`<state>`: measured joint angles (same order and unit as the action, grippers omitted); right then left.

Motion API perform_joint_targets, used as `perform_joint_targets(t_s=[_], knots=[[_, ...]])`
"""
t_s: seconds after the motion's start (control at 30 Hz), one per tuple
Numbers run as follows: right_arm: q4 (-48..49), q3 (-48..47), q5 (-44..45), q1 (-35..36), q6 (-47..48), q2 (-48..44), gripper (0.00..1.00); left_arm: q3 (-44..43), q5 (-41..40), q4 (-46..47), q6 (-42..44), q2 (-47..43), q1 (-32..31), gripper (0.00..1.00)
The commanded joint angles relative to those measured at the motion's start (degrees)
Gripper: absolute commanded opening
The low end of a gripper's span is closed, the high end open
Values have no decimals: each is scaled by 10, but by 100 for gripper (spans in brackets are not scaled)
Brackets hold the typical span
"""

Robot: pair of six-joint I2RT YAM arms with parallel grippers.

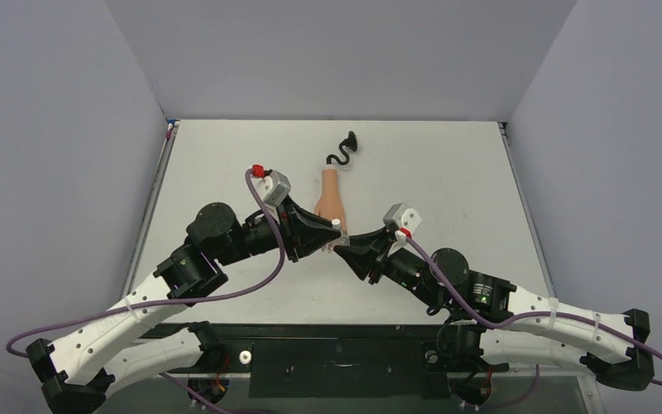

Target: Paint the nails

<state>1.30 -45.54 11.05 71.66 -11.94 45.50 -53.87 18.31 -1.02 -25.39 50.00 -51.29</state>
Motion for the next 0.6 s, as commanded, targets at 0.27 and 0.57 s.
perform_joint_targets(t_s=[0.27, 0.57], knots=[[102, -1, -144, -1, -4, -28, 0, -2, 178, 27, 31, -20, -5, 1], [74, -12, -227, -2, 20, -56, 0, -1, 290, 44, 22, -21, -5, 1]])
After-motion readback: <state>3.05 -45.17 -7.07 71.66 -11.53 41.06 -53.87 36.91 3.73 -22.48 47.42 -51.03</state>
